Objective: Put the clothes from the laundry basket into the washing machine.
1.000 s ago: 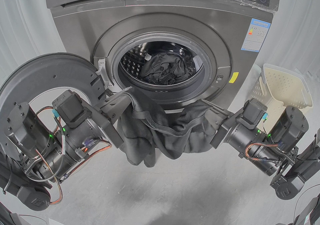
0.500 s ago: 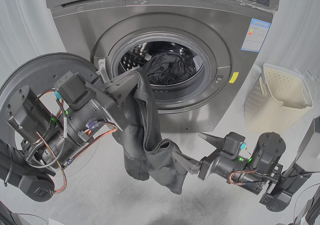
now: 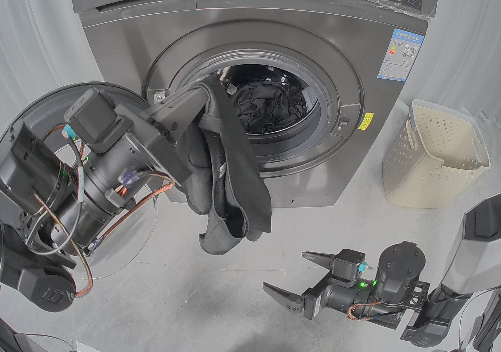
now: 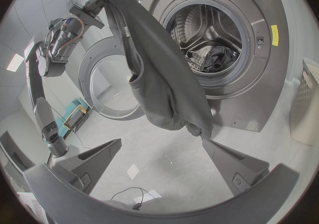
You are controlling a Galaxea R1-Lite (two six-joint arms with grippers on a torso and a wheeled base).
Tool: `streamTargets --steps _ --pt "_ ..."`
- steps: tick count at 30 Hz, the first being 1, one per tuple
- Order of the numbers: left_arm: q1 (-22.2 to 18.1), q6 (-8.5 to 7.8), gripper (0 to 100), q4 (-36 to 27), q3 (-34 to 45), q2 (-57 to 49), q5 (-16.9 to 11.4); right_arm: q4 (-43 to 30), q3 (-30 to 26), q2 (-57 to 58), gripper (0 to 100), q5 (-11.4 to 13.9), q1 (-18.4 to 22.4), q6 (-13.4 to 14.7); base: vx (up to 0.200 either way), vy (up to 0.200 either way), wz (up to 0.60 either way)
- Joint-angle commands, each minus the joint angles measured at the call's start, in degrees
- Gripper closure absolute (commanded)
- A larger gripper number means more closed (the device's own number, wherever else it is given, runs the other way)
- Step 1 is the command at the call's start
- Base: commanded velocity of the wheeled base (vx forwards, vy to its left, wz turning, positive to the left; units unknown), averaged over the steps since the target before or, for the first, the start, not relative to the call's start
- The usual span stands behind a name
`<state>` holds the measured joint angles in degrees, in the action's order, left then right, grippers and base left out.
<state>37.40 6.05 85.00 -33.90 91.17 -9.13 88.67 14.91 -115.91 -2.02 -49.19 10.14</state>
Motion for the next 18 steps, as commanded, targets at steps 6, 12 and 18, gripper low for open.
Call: streamTargets --steps 6,12,18 --pt "0.66 0.02 100 -0.45 0.42 -1.96 0.08 0.1 7.33 -2.74 0 0.18 0.23 -0.91 0.0 0.0 0.0" --pt "0.57 0.11 100 -0.37 0.42 -1.44 0.17 0.1 10.05 -4.33 0 0.44 -2.67 -1.09 0.0 0.0 0.0" --pt "0.57 0.02 100 -0.37 1.03 -1.52 0.25 0.1 14.71 -7.93 0 0.44 -2.58 -1.97 0.0 0.0 0.0"
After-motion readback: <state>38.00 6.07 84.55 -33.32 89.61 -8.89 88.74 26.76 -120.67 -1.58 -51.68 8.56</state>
